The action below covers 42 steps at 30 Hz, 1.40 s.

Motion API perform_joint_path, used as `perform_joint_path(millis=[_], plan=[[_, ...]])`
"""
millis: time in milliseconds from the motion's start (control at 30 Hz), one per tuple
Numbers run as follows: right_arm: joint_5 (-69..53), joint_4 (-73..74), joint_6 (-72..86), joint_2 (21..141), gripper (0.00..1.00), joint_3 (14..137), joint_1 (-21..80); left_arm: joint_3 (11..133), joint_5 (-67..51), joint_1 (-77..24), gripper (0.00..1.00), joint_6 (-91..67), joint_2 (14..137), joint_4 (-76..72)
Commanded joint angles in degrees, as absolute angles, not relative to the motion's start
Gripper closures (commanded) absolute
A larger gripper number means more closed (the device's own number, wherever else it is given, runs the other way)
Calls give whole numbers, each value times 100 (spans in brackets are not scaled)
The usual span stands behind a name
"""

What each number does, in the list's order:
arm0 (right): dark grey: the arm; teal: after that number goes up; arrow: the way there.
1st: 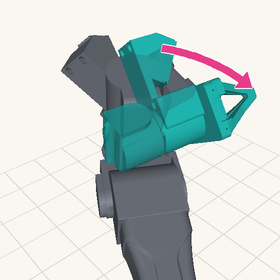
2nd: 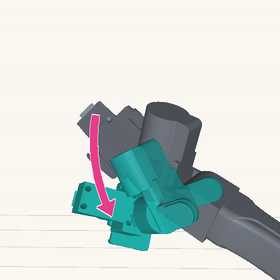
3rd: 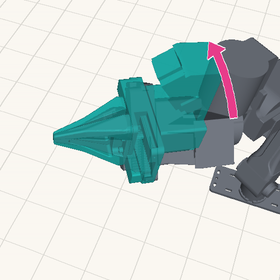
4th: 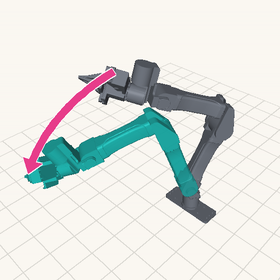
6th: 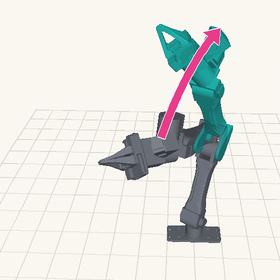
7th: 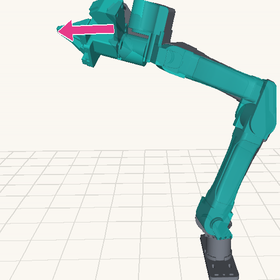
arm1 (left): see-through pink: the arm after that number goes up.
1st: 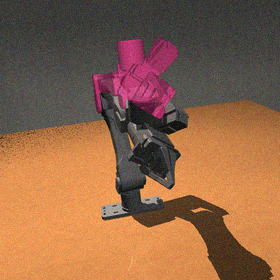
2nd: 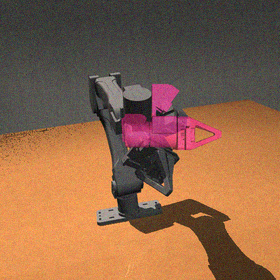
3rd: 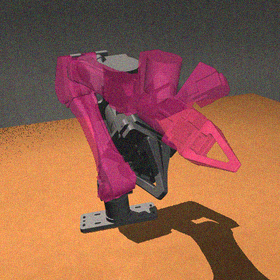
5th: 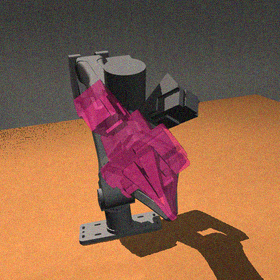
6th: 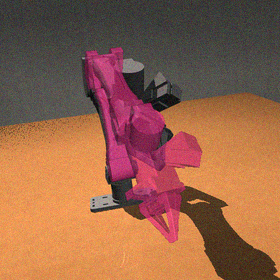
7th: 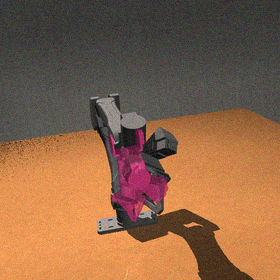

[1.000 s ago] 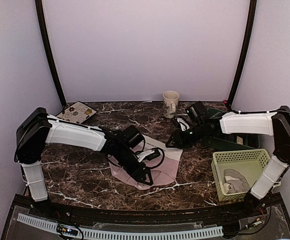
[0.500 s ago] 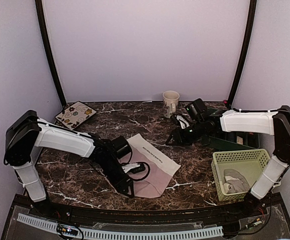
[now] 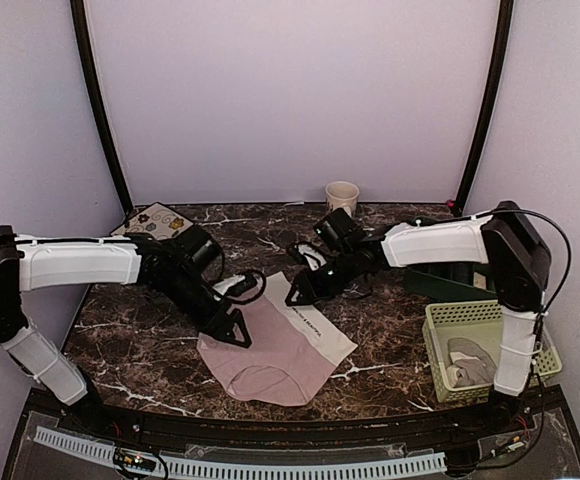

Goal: Roll the underwear
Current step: Move the underwear to the center of the board.

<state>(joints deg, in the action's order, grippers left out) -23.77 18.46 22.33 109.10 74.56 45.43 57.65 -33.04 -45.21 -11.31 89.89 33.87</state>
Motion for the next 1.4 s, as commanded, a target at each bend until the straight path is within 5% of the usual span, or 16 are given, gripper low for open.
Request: perform_joint_path(millis=[0,200,433,667,1033,1367], plan=[[-2590,1824,2003,11711,67,8403,4840,5556,-3180,-3823,36,-1563,8474,3011],[-2818,1691,2179,12653,70,9263,4979,5427,-2914,-3363,34,-1753,8384,2958],[-2326,1475,2547,12825,77,8802,4616,5386,-3070,-3355,33,-1647,8453,2926],[-1622,1277,2740,12054,78,7665,3924,5598,-3357,-3482,35,-1334,8591,2983],[-2211,1023,2882,10363,62,7055,3886,6293,-3490,-4613,42,-1475,10011,2252],[-2019,1668,2554,9728,63,6192,3886,6254,-3047,-4453,46,-1491,10565,2554]])
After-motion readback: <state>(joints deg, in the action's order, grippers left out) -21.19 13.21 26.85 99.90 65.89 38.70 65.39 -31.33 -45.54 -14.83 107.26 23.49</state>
